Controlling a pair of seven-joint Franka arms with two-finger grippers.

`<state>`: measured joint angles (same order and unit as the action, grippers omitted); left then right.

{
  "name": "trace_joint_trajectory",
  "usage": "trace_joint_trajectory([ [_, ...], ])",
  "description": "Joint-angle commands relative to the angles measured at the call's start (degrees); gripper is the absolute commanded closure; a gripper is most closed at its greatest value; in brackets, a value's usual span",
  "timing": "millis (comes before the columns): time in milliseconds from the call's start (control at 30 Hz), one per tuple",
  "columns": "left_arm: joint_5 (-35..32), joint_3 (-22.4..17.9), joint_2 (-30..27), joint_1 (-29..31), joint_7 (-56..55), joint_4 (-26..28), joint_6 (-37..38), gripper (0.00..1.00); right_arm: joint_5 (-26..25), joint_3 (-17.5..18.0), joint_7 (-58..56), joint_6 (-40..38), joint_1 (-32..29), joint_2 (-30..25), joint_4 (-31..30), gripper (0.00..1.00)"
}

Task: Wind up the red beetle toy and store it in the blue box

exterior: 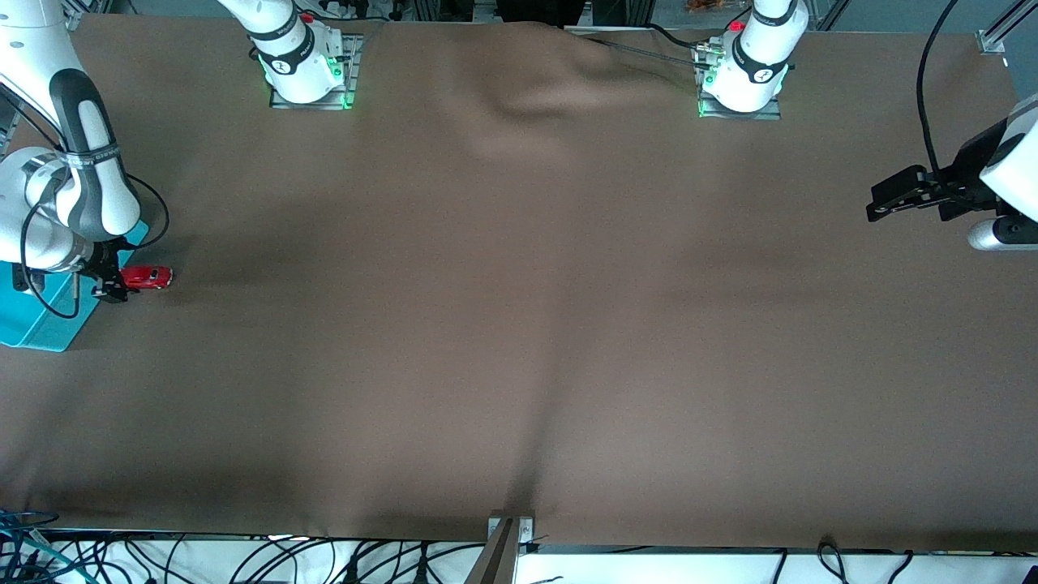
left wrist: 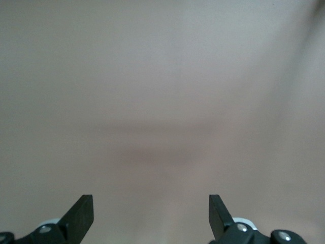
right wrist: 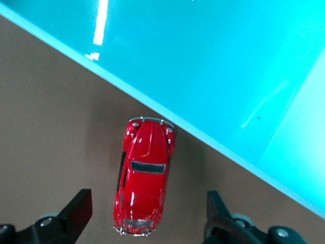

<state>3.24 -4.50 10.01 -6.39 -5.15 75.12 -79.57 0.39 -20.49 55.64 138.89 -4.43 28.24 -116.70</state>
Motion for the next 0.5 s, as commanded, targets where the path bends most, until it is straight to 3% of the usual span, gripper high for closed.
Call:
trace_joint_trajectory([
  [0, 1.3, -0.5, -0.5, -0.3, 1.0, 0.0, 0.7, 0.0, 2.4, 0.2, 0.3, 3.2, -0.4, 1.4, -0.7, 0.0],
  [300, 1.3, -0.5, -0.5, -0.2, 1.0, -0.1, 0.7, 0.0, 2.7, 0.4, 0.3, 4.4, -0.4, 2.2, -0.6, 0.0],
  [367, 1.3, -0.5, -0.5, -0.3, 1.0, -0.1, 0.7, 0.0, 2.8, 0.4, 0.3, 4.3, -0.4, 2.2, -0.6, 0.09],
  [467, 1.4, -0.5, -0.5, -0.2, 1.1, -0.1, 0.7, 0.0, 3.2, 0.4, 0.8, 4.3, -0.4, 2.2, -0.6, 0.39],
])
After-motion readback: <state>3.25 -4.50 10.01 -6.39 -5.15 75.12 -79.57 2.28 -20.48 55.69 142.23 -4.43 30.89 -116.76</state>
